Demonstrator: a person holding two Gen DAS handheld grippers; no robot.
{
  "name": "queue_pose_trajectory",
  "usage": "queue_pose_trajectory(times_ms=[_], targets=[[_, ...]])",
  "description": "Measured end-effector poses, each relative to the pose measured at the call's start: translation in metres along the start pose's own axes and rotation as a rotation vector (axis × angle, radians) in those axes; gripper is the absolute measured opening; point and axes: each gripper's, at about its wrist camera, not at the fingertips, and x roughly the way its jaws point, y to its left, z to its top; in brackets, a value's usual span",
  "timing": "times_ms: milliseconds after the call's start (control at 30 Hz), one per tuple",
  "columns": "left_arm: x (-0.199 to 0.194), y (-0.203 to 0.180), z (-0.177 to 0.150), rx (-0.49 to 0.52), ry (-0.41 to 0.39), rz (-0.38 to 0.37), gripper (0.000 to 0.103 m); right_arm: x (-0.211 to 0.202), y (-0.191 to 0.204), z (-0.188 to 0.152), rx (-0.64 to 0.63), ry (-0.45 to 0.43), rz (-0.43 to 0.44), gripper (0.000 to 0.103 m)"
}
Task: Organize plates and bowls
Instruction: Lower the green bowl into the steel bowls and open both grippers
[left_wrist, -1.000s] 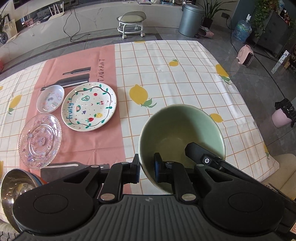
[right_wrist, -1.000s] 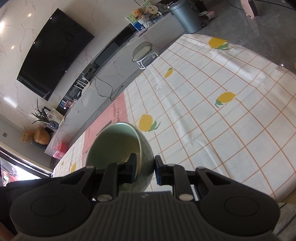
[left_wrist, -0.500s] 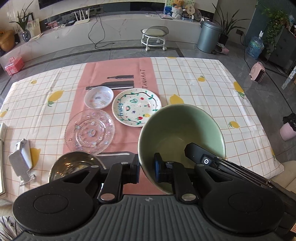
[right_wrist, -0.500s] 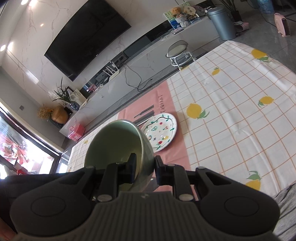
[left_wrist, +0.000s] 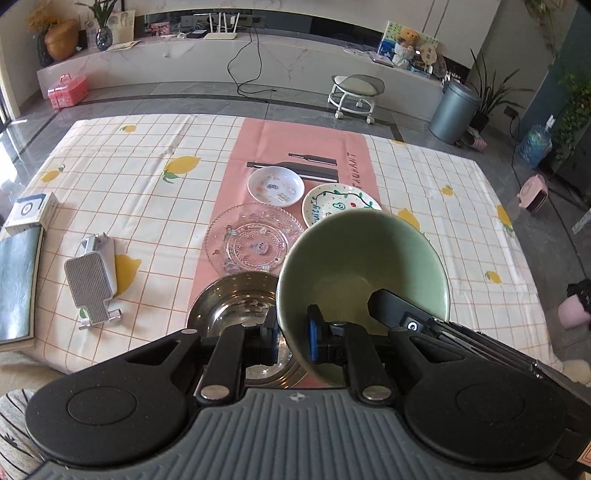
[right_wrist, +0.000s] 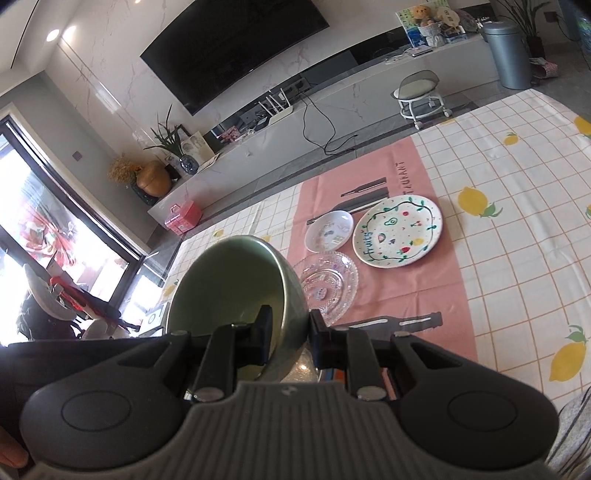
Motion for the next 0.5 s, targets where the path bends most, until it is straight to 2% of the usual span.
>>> queue_pose_trajectory(times_ms=[67,267,400,500], targets=[[-0.001,0.012,-0.003,-0.018,-0.016,-0.027,0.016,0.002,0.009,-0.001,-0.029,-0.006,0.001,0.019],[0.005,0.036,-0.017,-0.032,-0.074,-0.044,0.016,0.021,0.025,-0.005,-0.08,0.021,-0.009,0.019],[0.023,0.057,-0.027,-0.123,-0.071,-0.064,0.016,0.038,0.034,-0.011,-0.125,0.047,-0.041,0.019],[0.036,0.064,-0.031,-0.135,-0.067,-0.042,0.016,0.057,0.033,-0.017,-0.138,0.079,-0.059,0.019]])
